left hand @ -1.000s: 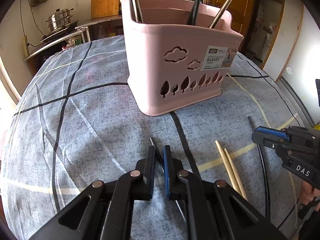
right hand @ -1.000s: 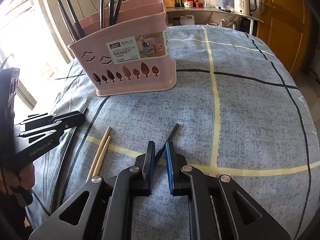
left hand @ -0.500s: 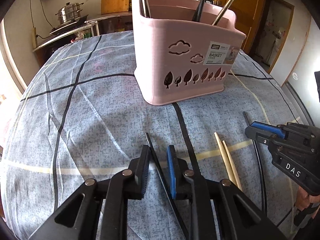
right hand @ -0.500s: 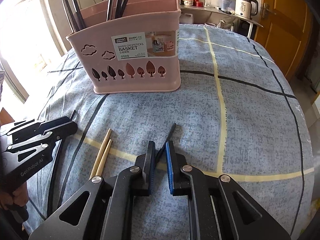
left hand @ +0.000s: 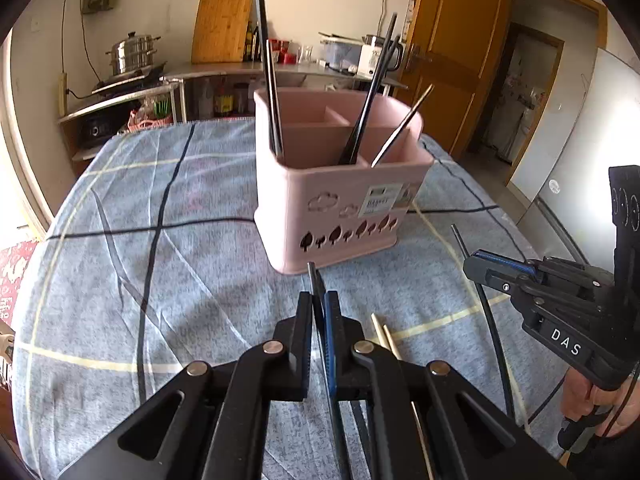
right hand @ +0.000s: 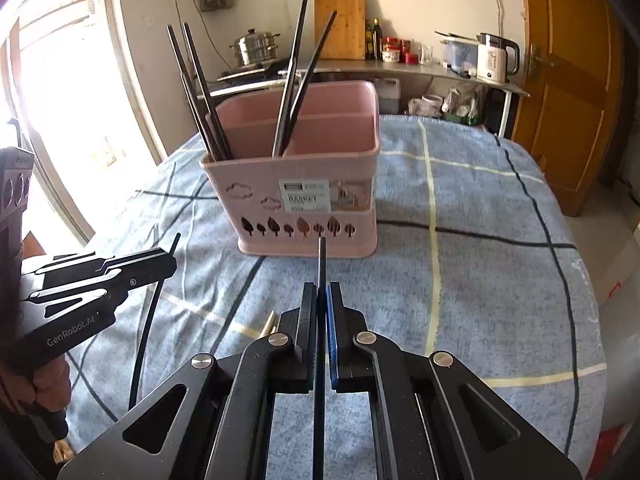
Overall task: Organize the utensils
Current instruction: 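Carry both black chopsticks up and lower them into the pink basket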
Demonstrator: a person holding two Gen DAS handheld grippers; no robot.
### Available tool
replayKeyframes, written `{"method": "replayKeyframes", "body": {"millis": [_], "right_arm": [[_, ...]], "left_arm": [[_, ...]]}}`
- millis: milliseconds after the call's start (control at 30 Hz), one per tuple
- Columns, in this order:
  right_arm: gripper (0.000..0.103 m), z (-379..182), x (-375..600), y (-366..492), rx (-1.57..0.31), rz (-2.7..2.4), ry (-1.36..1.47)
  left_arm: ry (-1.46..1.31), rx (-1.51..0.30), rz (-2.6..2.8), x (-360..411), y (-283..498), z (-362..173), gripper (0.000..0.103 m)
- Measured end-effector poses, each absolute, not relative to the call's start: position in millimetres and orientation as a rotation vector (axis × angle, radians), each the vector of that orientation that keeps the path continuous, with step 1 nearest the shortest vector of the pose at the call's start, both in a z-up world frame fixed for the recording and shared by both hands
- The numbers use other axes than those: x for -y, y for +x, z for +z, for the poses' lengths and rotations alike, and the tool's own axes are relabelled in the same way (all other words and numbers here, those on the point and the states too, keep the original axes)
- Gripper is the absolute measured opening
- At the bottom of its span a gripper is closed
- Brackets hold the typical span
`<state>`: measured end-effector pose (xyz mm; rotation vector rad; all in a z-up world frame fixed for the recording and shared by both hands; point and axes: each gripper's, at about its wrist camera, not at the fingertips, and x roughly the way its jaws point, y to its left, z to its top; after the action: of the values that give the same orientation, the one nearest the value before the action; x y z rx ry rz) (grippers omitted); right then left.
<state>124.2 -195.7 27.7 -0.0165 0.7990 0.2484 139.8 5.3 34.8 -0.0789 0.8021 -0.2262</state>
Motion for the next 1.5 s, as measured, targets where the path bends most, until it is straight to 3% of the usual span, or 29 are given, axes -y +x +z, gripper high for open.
{"method": "replayKeyframes", "body": {"millis": [367, 1100, 1500], "right_arm": [[0.005, 93, 200, 112, -0.608, 0.243, -0.013], [0.004, 127, 195, 105, -0.504, 0.276, -0.039], [0.004, 165, 173, 118, -0.422, 0.321, -0.067]], "left_arm": [[-0.055, -0.593, -0.261, -20, 120, 117, 0.005], [-0.051, -0.558, -0.291, -24, 121, 140, 0.005], [-0.057, -0.506, -0.313, -27, 141, 190, 0.005]]}}
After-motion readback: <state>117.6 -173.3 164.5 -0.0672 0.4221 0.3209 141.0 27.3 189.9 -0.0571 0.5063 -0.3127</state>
